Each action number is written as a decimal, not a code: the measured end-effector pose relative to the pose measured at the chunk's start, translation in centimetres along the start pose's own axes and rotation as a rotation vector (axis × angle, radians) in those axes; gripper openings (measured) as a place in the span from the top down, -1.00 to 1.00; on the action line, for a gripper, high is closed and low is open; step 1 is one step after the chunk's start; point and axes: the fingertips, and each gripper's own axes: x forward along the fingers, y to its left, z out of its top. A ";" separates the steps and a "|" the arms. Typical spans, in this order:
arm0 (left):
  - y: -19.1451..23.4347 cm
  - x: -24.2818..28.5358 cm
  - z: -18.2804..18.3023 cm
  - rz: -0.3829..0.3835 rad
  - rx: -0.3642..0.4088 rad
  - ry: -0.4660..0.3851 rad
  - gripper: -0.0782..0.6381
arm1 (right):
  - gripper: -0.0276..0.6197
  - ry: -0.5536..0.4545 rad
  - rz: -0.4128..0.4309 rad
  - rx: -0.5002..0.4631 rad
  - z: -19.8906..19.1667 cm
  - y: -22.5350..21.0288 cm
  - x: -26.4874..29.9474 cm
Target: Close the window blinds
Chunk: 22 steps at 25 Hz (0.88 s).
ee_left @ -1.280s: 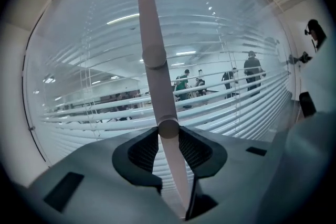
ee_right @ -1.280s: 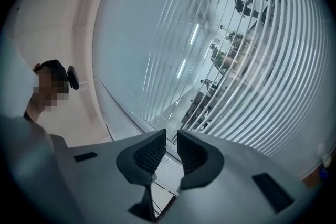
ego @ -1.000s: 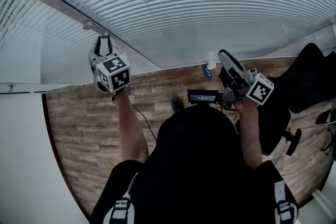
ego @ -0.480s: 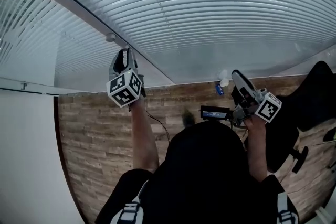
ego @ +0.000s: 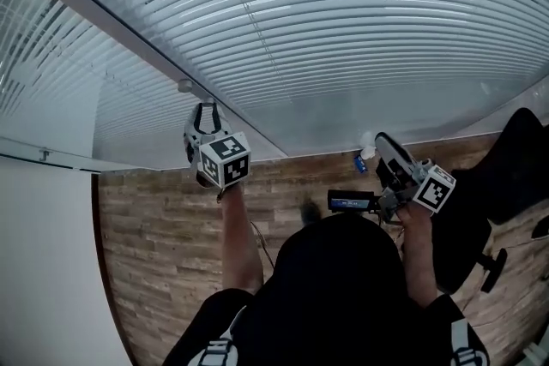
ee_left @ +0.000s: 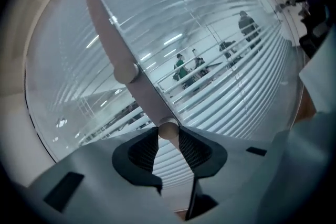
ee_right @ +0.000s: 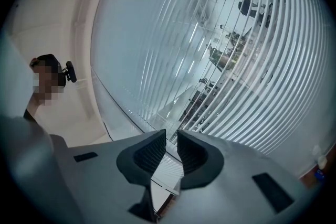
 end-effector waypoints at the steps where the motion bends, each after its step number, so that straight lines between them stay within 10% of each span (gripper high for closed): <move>1: -0.1 0.0 0.1 0.014 0.039 0.008 0.41 | 0.75 0.000 0.002 -0.002 0.1 0.0 0.0; 3: -0.6 0.0 0.2 -0.009 -0.014 -0.009 0.41 | 0.75 -0.002 -0.001 -0.018 0.3 0.0 -0.2; 8: -0.8 -0.7 0.1 -0.217 -0.649 -0.140 0.40 | 0.75 -0.010 0.005 -0.008 -0.3 -0.6 -0.7; 13: -1.0 0.3 -1.3 -0.261 -0.859 -0.164 0.40 | 0.75 -0.008 0.004 0.000 -1.3 -2.0 -0.9; 16: -1.2 0.2 -1.4 -0.220 -0.741 -0.141 0.40 | 0.75 -0.008 -0.005 0.000 -1.3 -2.3 -1.4; 22: -1.7 0.5 -1.4 -0.012 -0.092 -0.035 0.40 | 0.75 -0.007 -0.007 0.005 -1.2 -2.3 -1.1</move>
